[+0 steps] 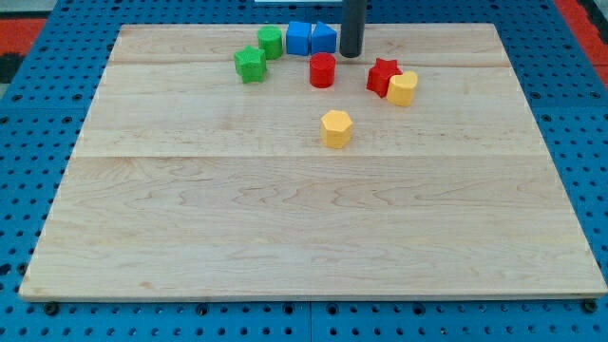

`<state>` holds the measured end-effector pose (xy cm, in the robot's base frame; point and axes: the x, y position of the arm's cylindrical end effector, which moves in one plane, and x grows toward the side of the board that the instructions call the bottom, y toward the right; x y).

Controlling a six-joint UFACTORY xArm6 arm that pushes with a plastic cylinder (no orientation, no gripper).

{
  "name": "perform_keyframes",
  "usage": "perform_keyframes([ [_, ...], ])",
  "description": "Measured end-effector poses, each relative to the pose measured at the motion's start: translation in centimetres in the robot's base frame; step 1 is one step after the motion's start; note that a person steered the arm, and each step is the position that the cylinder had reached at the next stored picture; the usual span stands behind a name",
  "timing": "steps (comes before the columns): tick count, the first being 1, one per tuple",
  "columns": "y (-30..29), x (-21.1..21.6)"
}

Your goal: Move the red circle and hexagon to the bottom left corner of the board

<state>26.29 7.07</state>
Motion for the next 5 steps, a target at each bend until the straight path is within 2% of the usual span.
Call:
perform_keyframes([
  [1,-6.4,2.7],
  [2,-9.6,2.6],
  [3,-12.3,8.1],
  [4,-18.0,10.2],
  [5,-22.4,15.5],
])
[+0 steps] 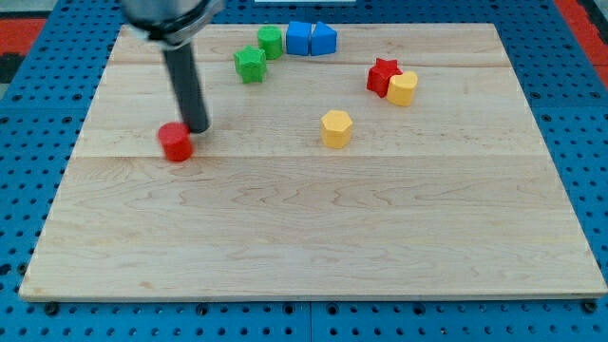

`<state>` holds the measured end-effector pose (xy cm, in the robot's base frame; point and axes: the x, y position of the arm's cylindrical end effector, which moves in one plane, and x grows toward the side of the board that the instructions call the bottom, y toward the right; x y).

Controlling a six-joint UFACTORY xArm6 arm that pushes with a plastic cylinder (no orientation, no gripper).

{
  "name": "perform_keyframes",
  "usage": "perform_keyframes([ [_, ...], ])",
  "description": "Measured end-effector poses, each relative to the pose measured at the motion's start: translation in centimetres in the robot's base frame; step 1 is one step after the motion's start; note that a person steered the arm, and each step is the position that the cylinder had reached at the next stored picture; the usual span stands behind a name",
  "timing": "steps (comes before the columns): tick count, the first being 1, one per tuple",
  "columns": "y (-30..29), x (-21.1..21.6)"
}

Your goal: Move the red circle and hexagon to the bottom left corner of the board

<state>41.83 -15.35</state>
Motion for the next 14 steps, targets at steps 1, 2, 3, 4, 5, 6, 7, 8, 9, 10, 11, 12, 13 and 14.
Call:
perform_keyframes([
  [1,-3.3,8.7],
  [2,-4.8,9.5],
  [3,-5.9,6.5],
  [4,-12.0,8.4],
  [5,-6.8,11.2],
  [6,-2.4,7.5],
  [7,11.1,4.9],
  [8,24.5,2.8],
  [9,26.7,-1.7],
  [10,15.4,-0.9],
  [11,5.5,2.0],
  [12,1.4,-0.5],
  [13,-2.1,-1.0],
  [14,-5.8,2.2],
])
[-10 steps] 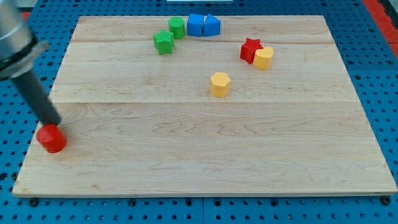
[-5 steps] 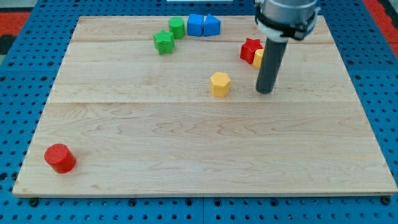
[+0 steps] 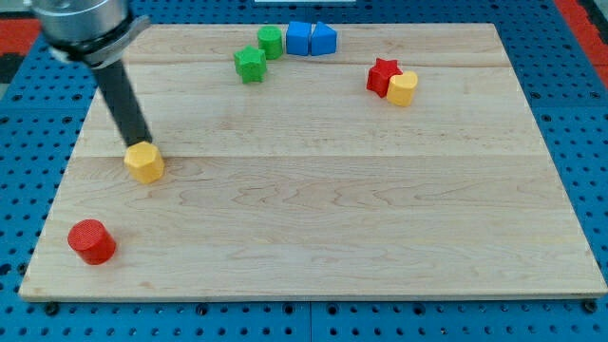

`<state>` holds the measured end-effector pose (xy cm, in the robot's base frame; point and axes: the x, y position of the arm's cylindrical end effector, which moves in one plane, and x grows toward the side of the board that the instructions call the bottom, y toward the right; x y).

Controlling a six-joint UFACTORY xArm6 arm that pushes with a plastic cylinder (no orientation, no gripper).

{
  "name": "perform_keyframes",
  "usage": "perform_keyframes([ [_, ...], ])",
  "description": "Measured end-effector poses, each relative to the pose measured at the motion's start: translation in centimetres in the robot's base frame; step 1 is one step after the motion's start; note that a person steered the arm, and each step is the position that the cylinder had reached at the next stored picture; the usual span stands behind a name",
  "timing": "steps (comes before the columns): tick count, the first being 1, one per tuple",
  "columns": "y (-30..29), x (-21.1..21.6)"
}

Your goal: Move the red circle and hexagon to the bottom left corner of the board

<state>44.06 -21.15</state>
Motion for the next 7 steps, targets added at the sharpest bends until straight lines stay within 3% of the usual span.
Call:
perform_keyframes([
  [1,0.0,4.3],
  [2,0.2,0.9],
  [4,0.2,6.2],
  [5,0.9,4.5],
  [7,2.0,7.1],
])
